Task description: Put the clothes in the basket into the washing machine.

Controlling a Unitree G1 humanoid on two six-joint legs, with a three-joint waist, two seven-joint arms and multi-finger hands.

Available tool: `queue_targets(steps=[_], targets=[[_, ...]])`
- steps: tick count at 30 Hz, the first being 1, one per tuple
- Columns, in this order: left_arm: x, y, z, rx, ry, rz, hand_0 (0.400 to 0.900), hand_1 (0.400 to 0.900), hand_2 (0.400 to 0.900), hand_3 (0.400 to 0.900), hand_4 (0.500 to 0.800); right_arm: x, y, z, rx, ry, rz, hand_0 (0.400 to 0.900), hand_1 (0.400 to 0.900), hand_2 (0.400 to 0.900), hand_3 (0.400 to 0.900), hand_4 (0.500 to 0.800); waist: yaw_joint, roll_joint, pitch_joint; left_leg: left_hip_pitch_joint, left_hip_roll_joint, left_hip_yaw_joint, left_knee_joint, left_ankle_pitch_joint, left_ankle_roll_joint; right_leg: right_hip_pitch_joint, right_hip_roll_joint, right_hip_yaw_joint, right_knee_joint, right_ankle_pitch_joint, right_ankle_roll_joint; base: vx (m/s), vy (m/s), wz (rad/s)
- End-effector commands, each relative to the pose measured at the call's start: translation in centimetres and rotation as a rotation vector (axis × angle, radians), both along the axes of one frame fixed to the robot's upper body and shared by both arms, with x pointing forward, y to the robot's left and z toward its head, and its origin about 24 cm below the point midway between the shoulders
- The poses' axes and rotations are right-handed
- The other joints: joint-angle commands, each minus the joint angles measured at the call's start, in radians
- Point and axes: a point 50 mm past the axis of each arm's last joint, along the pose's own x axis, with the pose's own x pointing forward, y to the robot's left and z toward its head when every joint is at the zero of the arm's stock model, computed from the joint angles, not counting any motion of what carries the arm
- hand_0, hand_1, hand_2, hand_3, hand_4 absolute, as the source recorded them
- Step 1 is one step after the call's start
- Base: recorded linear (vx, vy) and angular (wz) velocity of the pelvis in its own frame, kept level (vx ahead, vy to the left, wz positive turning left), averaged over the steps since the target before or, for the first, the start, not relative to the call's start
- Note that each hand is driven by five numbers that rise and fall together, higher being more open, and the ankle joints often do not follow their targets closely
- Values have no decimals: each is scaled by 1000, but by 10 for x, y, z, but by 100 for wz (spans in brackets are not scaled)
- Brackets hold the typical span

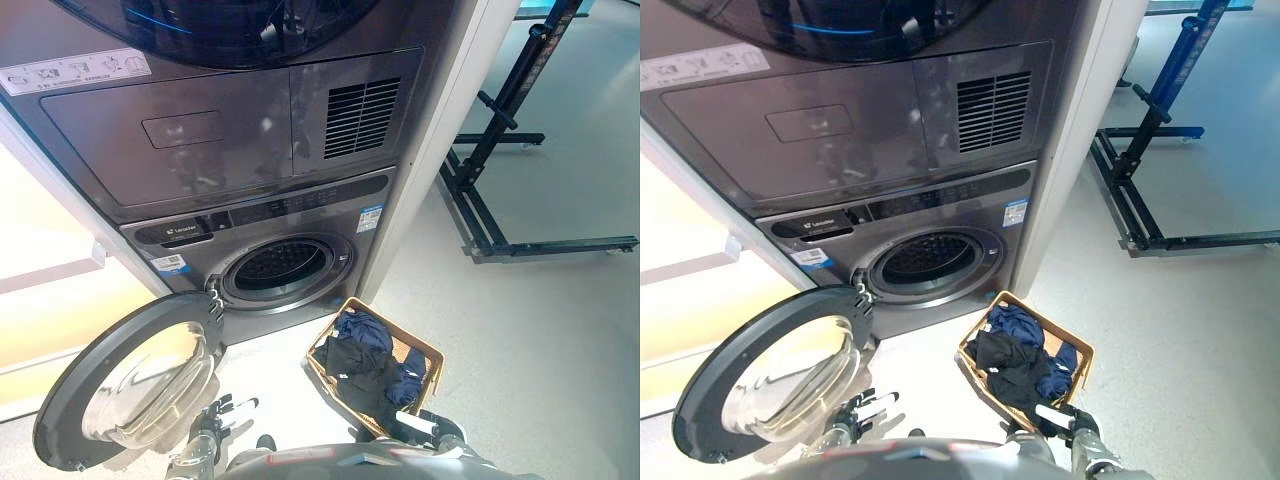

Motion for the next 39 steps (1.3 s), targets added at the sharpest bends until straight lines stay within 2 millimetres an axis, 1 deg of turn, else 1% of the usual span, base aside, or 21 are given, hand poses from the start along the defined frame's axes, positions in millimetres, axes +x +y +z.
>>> queue_targets(steps=[1,14,18,21,23,24,25,26,27,28,30,31,32,33,34,35,36,37,38,39], targets=[[23,0,5,32,-53,-63,900,900,900,900,800,34,5,7,-11,-73,82,900,900,900,900,800,-15,-20,1,-37,-19,-20,22,7,-25,44,-5,1,11,-20,103,0,0,0],[21,0,4,26,-49,-44,900,900,900,900,800,32,4,7,-8,-67,75,900,900,900,900,800,-15,-19,3,-36,-20,-20,22,7,-25,43,-6,0,10,-18,104,0,0,0],[20,0,4,25,-46,-41,900,900,900,900,800,32,5,7,-8,-68,77,900,900,900,900,800,-16,-19,6,-37,-20,-20,21,8,-25,42,-7,2,10,-17,104,0,0,0],[22,1,5,26,-55,-36,900,900,900,900,800,36,5,8,-10,-83,86,900,900,900,900,800,-16,-19,11,-41,-19,-22,23,9,-25,36,-6,1,12,-16,104,0,0,0],[28,2,8,28,-86,-38,900,900,900,900,800,55,5,15,-53,-126,202,900,900,900,900,800,-12,-19,33,-61,-22,-26,32,10,-23,15,-8,2,18,-12,102,-33,1,0],[28,2,8,28,-87,-38,900,900,900,900,800,55,5,15,-53,-126,203,900,900,900,900,800,-12,-18,33,-62,-22,-27,34,10,-23,13,-8,2,18,-12,102,-75,-3,2],[35,3,11,30,-118,-39,900,900,900,900,800,67,6,19,-88,-146,326,900,900,900,900,800,-8,-20,50,-80,-23,-30,43,12,-21,-5,-9,5,28,-10,101,-148,-22,4],[48,6,18,47,-183,-52,900,900,900,900,800,94,10,32,-170,-214,537,900,900,900,900,800,0,-22,83,-117,-24,-38,56,18,-20,-38,-12,10,40,-9,99,-201,-35,4],[55,8,23,56,-221,-59,900,900,900,900,800,108,11,40,-208,-262,616,900,900,900,900,800,1,-23,102,-139,-25,-42,67,19,-19,-61,-12,12,50,-10,97,-256,-45,4],[66,10,31,67,-282,-68,900,900,900,900,800,126,13,53,-250,-333,692,900,900,900,900,800,4,-24,133,-174,-25,-49,86,21,-18,-96,-16,15,66,-9,96,-260,-33,4],[90,11,48,89,-403,-99,900,900,900,900,800,155,10,76,-330,-434,754,900,900,900,900,800,10,-24,189,-254,-28,-63,137,21,-17,-174,-28,20,107,-11,92,-267,-23,5],[91,11,49,89,-404,-99,900,900,900,900,800,156,10,76,-331,-435,754,900,900,900,900,800,9,-24,186,-263,-28,-64,142,19,-17,-182,-29,20,111,-12,91,-331,-26,12],[113,10,67,104,-516,-120,900,900,900,900,800,184,7,101,-392,-530,762,900,900,900,900,800,19,-24,245,-345,-24,-81,190,20,-18,-268,-42,19,161,-16,83,-296,-19,15],[124,10,78,112,-580,-122,900,900,900,900,800,198,6,113,-427,-571,778,900,900,900,900,800,24,-21,263,-389,-24,-86,211,23,-19,-318,-48,15,189,-17,80,-403,-33,22],[137,9,93,114,-664,-119,900,900,900,900,800,214,5,132,-485,-628,806,900,900,900,900,800,30,-21,287,-440,-26,-90,232,26,-17,-375,-54,14,218,-16,78,-278,-5,10],[145,8,101,115,-709,-119,900,900,900,900,800,225,7,145,-522,-667,837,900,900,900,900,800,33,-20,298,-484,-24,-92,251,26,-16,-422,-60,13,238,-14,77,-195,-4,3],[146,7,101,115,-710,-119,900,900,900,900,800,225,7,145,-522,-668,837,900,900,900,900,800,35,-19,294,-493,-22,-91,260,19,-17,-432,-60,16,247,-20,77,-230,-14,9],[163,3,126,118,-838,-120,900,900,900,900,800,247,2,174,-628,-735,865,900,900,900,900,800,45,-16,323,-584,-18,-88,306,16,-12,-522,-74,11,295,-21,74,-233,-24,15],[169,0,135,110,-885,-113,900,900,900,900,800,255,2,187,-665,-765,870,900,900,900,900,800,47,-15,334,-630,-17,-89,329,20,-11,-565,-83,7,311,-16,73,-310,-30,18],[176,-1,148,109,-949,-112,900,900,900,900,800,263,0,201,-709,-799,870,900,900,900,900,800,51,-10,342,-685,-11,-91,365,9,-12,-622,-89,7,352,-23,74,-258,-18,8]])
